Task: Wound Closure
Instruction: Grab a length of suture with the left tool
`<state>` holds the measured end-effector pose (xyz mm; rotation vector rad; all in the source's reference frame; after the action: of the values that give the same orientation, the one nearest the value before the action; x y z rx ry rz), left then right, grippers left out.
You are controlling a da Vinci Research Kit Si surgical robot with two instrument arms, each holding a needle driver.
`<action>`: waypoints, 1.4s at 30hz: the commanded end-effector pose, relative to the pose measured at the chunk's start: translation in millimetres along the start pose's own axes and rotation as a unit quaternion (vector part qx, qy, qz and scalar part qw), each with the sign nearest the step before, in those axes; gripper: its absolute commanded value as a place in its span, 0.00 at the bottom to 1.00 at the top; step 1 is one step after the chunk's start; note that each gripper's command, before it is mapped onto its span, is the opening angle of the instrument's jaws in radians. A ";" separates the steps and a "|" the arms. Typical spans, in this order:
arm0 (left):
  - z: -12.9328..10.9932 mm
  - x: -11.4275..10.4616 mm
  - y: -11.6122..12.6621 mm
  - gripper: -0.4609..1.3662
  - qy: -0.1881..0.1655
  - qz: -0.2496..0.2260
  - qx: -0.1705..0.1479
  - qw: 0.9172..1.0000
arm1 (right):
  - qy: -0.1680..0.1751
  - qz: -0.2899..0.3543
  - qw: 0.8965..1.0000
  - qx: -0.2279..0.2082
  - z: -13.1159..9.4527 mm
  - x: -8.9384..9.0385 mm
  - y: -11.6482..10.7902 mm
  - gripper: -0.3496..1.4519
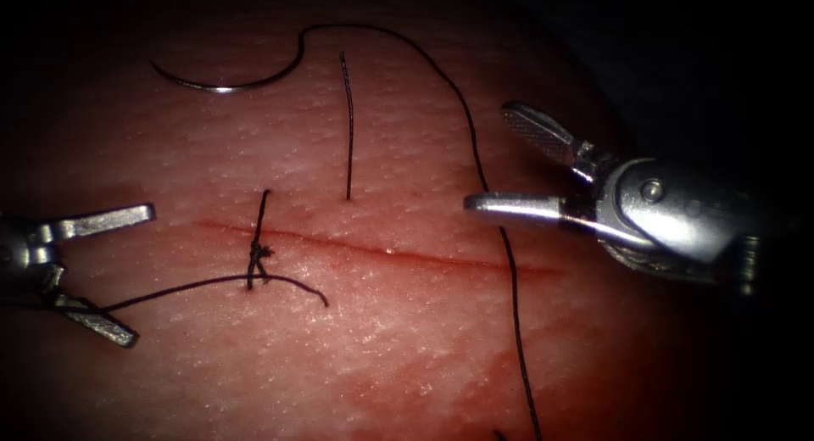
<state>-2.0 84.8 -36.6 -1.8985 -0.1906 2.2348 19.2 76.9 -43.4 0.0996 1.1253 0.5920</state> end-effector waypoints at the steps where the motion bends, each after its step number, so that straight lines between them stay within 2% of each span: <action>1: 0.1 0.2 0.2 0.64 0.004 0.001 -0.003 1.000 | -0.004 -0.002 1.000 0.004 0.1 -0.3 -0.1 0.86; 5: 0.3 1.0 0.9 0.65 0.019 0.001 -0.009 1.000 | -0.012 -0.002 1.000 0.007 0.3 -1.2 -0.3 0.86; 10: 0.2 2.0 0.7 0.65 0.040 0.010 0.002 0.999 | -0.012 -0.002 1.000 0.008 0.3 -1.8 -0.5 0.86; 21: 0.0 5.5 1.0 0.63 0.117 0.005 0.007 0.993 | -0.013 -0.001 1.000 0.009 0.3 -2.3 -0.9 0.85; 29: 0.5 7.1 2.3 0.47 0.137 0.019 -0.004 0.990 | -0.013 -0.002 1.000 0.009 0.3 -2.4 -0.9 0.85; 30: 0.5 7.2 2.4 0.41 0.139 0.022 -0.005 0.990 | -0.013 -0.002 1.000 0.009 0.3 -2.4 -0.9 0.85; 31: 0.6 7.3 2.5 0.17 0.142 0.028 -0.007 0.989 | -0.013 -0.002 1.000 0.009 0.3 -2.4 -0.9 0.85; 32: 0.6 7.3 2.5 0.06 0.145 0.034 -0.009 0.989 | -0.013 -0.002 1.000 0.009 0.3 -2.4 -1.0 0.85; 38: 0.5 6.8 2.0 0.06 0.148 0.042 -0.011 0.988 | -0.013 -0.002 1.000 0.009 0.2 -2.4 -1.2 0.85; 42: 1.3 6.5 1.3 0.06 0.143 0.044 -0.005 0.989 | -0.013 -0.002 1.000 0.010 0.1 -2.3 -1.4 0.85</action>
<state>-4.6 85.2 -42.8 -2.2476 -0.0727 1.9791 19.2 74.6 -41.9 0.1180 1.1048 0.5783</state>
